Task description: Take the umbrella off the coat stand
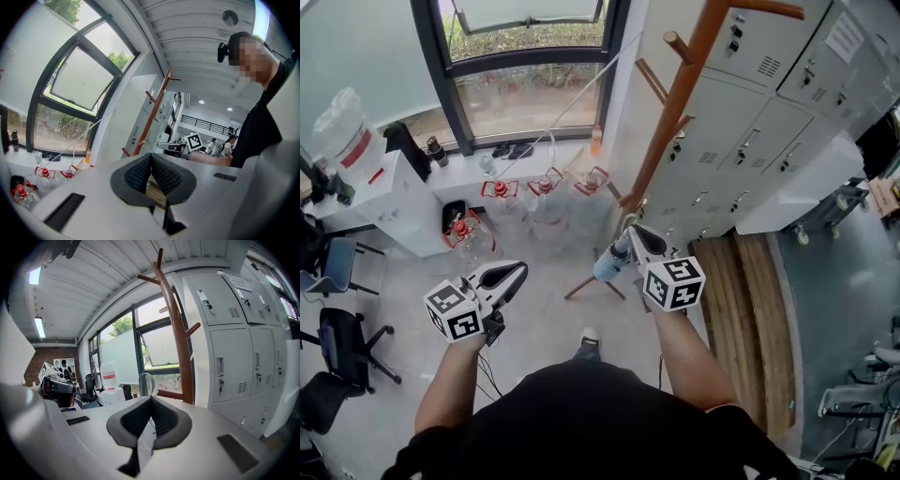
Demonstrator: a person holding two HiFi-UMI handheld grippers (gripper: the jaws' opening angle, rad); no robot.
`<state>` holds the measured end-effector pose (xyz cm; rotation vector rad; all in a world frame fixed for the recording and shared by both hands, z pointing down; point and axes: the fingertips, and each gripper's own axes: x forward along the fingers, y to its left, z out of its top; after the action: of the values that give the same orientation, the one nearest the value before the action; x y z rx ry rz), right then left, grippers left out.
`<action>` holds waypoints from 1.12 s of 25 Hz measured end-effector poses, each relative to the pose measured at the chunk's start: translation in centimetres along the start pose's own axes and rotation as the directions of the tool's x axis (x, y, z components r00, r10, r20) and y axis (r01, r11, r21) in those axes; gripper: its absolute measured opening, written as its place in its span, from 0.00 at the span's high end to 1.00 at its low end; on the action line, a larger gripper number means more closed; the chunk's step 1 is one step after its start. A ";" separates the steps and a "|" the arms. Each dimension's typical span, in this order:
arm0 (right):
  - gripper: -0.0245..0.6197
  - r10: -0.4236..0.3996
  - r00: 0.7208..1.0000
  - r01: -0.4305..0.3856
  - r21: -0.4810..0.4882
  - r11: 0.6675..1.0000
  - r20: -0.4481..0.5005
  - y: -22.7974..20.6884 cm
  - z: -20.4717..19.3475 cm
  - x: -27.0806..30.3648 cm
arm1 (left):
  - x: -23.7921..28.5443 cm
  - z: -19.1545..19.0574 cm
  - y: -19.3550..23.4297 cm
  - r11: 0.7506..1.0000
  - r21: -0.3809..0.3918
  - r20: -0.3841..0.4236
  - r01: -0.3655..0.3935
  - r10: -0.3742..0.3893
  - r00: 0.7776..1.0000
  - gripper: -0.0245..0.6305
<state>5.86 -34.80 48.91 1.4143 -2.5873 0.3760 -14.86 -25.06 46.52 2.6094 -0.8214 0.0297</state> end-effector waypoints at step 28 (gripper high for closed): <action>0.94 -0.138 0.989 0.137 0.020 0.990 0.048 3.6 -2.1 -12.7 | -6.4 -1.3 -7.4 0.995 0.074 -0.004 0.072 -0.072 0.997 0.93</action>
<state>9.63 -22.15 47.03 1.6163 -2.5107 0.3482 -15.91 -15.59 44.14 2.7061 -0.7387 0.0419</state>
